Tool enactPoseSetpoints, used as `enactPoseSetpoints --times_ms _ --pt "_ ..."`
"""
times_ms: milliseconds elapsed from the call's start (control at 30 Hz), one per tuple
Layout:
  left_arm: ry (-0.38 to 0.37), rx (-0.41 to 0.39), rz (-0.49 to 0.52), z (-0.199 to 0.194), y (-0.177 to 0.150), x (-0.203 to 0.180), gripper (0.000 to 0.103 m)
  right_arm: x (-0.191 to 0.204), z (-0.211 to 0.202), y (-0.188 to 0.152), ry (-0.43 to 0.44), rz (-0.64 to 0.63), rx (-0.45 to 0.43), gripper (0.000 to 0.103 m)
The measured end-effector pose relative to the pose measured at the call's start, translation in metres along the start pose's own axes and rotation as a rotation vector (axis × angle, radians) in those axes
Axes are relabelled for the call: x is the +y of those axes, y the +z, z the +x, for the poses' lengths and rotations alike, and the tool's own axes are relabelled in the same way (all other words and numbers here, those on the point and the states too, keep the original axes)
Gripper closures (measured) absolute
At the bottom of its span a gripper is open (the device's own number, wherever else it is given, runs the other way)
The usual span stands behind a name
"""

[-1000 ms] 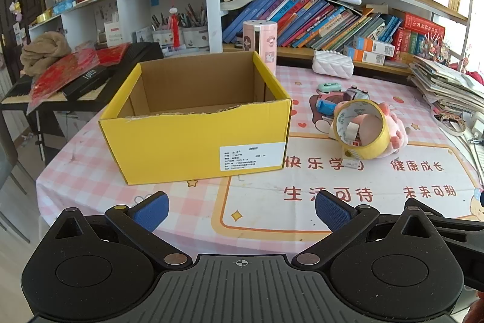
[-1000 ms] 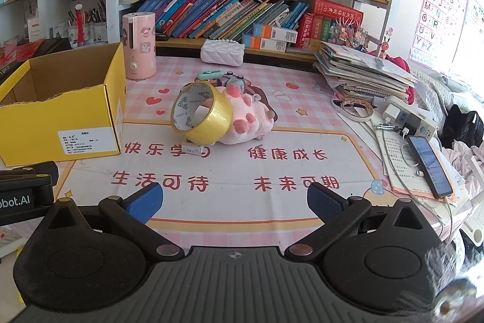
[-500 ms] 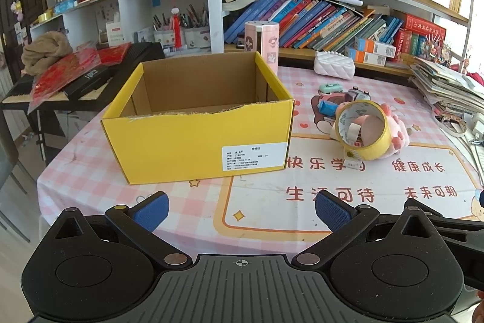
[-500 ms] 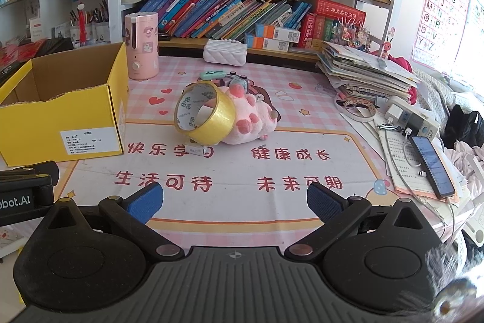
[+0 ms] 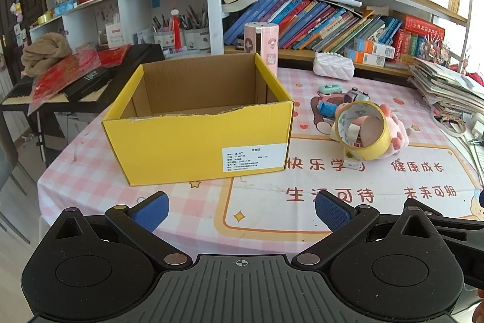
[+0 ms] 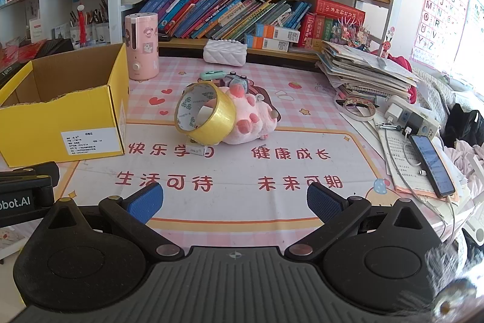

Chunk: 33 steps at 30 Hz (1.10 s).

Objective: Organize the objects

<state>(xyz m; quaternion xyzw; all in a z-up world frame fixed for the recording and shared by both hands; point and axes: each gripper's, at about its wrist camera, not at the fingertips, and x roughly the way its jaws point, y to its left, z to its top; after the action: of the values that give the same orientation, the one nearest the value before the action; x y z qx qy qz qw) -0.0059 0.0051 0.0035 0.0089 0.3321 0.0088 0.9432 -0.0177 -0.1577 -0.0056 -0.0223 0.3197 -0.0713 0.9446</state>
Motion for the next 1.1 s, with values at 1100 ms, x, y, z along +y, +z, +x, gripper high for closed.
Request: enactPoseSetpoints --times_ms 1100 --pt "0.000 0.009 0.005 0.0032 -0.0023 -0.0012 0.000 0.0032 -0.0006 -0.0015 0.008 -0.004 0.010 0.000"
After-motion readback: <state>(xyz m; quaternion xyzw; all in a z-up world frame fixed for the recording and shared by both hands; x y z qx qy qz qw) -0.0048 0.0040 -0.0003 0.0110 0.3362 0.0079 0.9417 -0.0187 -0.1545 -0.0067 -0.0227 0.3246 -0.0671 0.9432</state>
